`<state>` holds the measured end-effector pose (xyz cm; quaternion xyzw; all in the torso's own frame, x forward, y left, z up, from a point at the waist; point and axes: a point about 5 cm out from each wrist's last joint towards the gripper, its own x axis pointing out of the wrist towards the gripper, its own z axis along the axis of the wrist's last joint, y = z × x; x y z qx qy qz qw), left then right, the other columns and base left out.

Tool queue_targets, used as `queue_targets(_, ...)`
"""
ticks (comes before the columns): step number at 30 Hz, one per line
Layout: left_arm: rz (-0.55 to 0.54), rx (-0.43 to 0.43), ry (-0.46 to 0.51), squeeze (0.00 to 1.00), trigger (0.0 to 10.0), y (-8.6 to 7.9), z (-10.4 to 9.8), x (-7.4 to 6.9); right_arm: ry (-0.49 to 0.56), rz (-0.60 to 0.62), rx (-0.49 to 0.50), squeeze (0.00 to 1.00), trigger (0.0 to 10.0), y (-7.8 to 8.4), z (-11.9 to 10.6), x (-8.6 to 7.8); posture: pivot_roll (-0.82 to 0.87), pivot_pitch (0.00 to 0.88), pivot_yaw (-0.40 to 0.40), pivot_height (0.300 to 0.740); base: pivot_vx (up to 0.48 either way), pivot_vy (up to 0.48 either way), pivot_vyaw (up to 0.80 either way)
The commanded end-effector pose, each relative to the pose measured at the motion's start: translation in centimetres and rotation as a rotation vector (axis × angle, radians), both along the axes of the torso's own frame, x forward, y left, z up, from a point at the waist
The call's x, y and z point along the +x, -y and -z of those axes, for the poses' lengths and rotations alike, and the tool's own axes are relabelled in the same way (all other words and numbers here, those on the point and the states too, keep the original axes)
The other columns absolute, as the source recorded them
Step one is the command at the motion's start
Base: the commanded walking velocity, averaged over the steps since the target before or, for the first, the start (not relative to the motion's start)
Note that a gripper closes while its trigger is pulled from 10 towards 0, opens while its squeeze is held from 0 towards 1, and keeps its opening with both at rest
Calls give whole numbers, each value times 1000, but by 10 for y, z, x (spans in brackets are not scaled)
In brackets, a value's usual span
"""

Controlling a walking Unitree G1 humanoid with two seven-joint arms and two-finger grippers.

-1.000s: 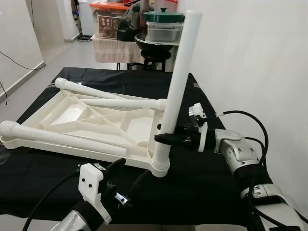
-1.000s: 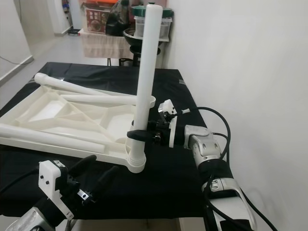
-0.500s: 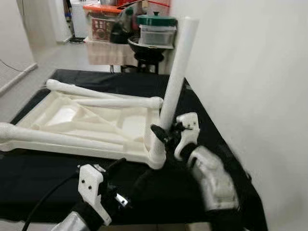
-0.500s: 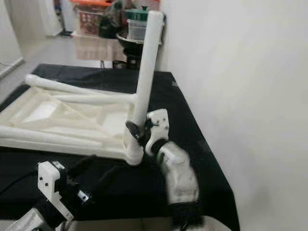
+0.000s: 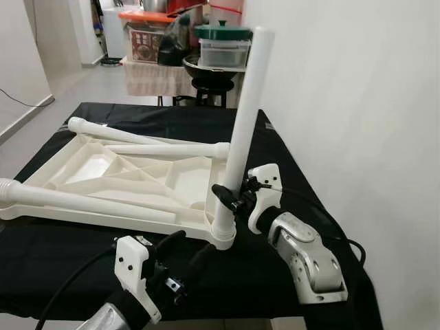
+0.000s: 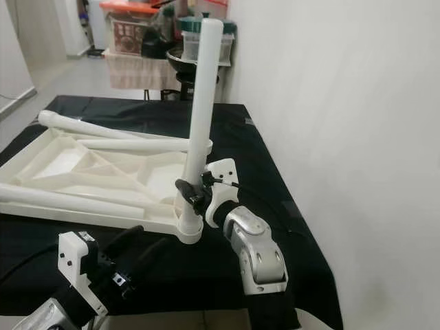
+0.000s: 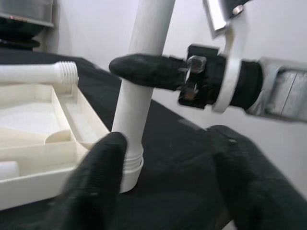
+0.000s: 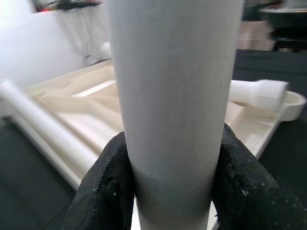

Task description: Building children table

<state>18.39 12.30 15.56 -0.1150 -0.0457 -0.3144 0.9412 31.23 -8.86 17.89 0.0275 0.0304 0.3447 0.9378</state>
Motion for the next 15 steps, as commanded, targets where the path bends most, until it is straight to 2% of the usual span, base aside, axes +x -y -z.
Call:
queue_targets(1,-4,-7,-4,0,0,1,1,1,8,-185,20,0,10000,-12,-4,-5,6,0,-97,740,0,0,0)
queue_targets(2,-4,-7,-4,0,0,1,1,1,8,-185,20,0,10000,-12,-4,-5,6,0,-97,740,0,0,0)
queue_targets(3,-7,-7,-2,0,0,1,1,2,91,-315,-11,0,10000,1,-15,6,12,0,-97,740,0,0,0)
queue_targets(5,-10,-6,-1,0,0,1,2,3,121,-427,-24,0,10000,13,-24,16,16,0,-101,740,0,0,0)
queue_targets(9,-10,-6,-1,0,0,1,2,3,121,-427,-24,0,10000,13,-24,16,16,0,-101,740,0,0,0)
queue_targets(10,-11,-6,-1,0,0,0,2,3,121,-470,-19,0,10000,17,-28,19,16,0,-101,740,0,0,0)
queue_targets(11,-14,-6,-2,0,0,1,2,3,111,-548,-17,1000,10000,20,-31,24,35,0,-111,740,0,0,0)
queue_targets(12,-14,-6,-2,0,0,1,2,3,111,-548,-17,1000,10000,20,-31,24,35,0,-111,740,0,0,0)
queue_targets(14,-19,-5,-2,0,0,1,2,3,69,-656,1,1000,10000,23,-36,32,45,0,-117,740,0,0,0)
queue_targets(15,-19,-5,-2,0,0,1,2,3,69,-656,1,1000,10000,23,-36,32,45,0,-117,740,0,0,0)
